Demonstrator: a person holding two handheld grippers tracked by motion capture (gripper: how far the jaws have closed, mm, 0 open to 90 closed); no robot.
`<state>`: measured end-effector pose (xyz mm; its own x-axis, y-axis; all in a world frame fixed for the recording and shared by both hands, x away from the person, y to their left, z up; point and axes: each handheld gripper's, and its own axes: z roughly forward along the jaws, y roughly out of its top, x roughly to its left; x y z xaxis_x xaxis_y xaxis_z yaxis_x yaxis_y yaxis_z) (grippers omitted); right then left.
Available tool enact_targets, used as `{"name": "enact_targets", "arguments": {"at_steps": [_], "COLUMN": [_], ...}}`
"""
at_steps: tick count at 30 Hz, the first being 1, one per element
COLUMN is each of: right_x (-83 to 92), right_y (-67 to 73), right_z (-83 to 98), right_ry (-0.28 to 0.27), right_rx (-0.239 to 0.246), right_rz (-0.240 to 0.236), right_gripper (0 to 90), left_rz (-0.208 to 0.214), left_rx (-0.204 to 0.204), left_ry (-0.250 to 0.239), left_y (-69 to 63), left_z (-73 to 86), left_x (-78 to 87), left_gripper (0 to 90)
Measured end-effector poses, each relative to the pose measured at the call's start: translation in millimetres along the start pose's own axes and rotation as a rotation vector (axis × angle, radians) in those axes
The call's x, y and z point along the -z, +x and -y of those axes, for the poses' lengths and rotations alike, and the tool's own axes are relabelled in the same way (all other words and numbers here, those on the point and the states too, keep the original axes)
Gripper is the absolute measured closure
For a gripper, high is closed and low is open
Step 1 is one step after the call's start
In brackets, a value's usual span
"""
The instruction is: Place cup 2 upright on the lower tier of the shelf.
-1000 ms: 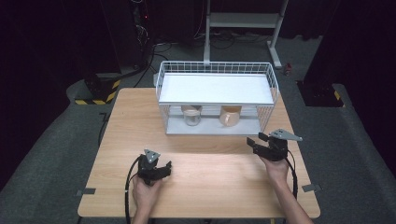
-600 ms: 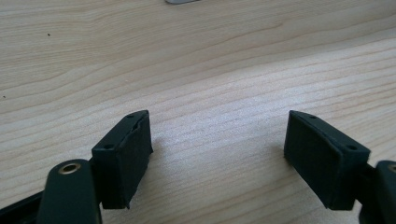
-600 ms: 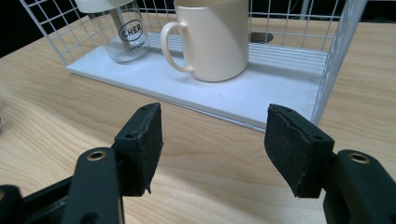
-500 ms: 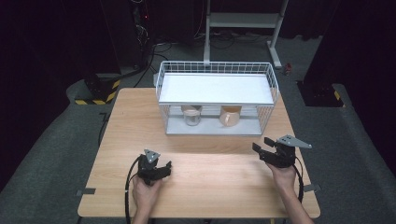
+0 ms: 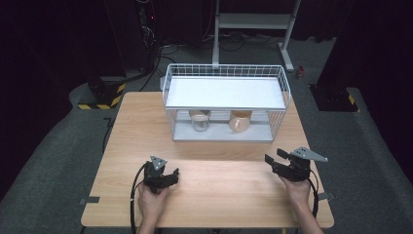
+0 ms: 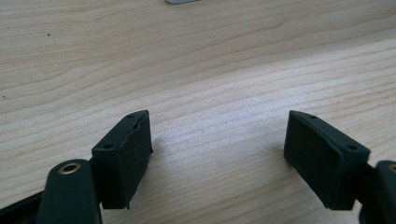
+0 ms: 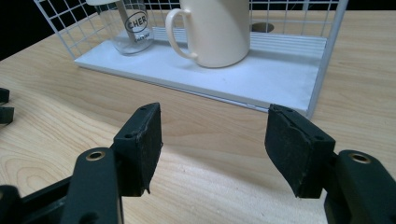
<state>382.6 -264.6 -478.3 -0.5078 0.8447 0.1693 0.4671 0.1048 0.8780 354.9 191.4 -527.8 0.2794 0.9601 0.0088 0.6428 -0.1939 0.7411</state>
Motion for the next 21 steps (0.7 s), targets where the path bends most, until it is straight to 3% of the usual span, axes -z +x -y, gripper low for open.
{"name": "enact_targets", "arguments": {"at_steps": [8,21], "right_x": [3.7,-1.0], "right_y": [-1.7,-4.1], "right_z": [14.4,40.6], "right_ry": [0.023,0.112], "right_rx": [-0.016,0.023], "right_rz": [0.020,0.102], "right_gripper": [36.9,36.6], "left_rz": [-0.001,-0.001], "left_rx": [-0.001,-0.001], "left_ry": [-0.001,-0.001], "left_y": [0.0,0.0], "left_z": [0.0,0.0], "left_x": [0.0,0.0], "left_gripper": [23.5,23.6]}}
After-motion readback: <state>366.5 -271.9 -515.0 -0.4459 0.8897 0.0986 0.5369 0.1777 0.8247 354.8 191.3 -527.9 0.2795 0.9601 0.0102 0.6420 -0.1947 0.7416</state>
